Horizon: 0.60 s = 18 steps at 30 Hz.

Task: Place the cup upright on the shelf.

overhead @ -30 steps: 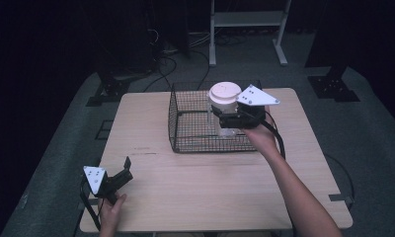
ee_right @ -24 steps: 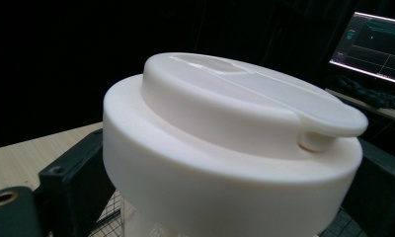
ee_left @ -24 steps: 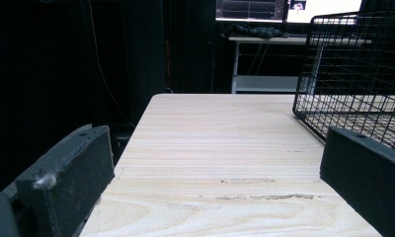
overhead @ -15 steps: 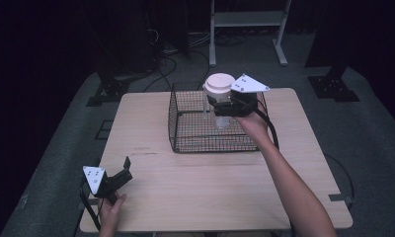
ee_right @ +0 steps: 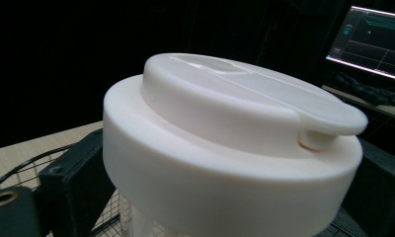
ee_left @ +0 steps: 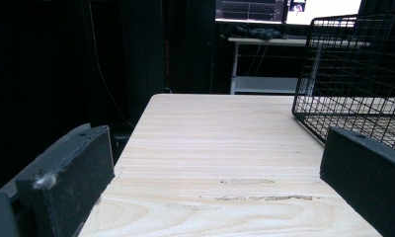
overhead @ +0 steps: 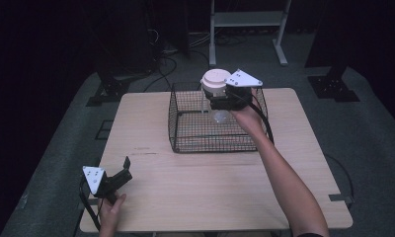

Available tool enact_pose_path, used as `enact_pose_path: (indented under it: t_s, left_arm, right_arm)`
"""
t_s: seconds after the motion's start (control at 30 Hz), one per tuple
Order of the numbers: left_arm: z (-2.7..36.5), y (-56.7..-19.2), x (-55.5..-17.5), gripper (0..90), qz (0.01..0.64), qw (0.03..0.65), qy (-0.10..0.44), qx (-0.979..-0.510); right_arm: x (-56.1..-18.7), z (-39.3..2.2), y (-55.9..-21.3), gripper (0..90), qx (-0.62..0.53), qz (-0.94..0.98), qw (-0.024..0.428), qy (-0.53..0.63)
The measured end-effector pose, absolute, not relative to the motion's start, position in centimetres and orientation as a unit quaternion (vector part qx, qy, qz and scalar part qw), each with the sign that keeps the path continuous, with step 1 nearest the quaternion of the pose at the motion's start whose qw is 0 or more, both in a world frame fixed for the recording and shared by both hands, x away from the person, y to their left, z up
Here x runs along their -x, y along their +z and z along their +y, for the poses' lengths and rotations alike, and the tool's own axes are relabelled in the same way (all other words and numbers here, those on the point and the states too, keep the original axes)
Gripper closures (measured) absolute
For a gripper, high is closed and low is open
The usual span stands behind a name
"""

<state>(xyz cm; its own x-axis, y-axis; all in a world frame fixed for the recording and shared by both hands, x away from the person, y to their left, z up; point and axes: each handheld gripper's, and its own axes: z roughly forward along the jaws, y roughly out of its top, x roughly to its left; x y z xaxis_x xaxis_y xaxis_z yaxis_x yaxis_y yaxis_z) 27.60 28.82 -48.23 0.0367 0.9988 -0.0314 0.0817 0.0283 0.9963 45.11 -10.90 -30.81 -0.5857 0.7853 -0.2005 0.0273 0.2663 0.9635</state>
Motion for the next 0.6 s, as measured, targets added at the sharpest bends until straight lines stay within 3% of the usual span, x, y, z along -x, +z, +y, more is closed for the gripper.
enact_pose_path:
  t_s: [0.6]
  left_arm:
    - [28.9,-48.2,-27.6,0.0,0.518,0.498,0.461,-0.522]
  right_arm:
    - [-48.4,-10.0,-34.8,5.1,-0.288,0.734,0.325,0.523]
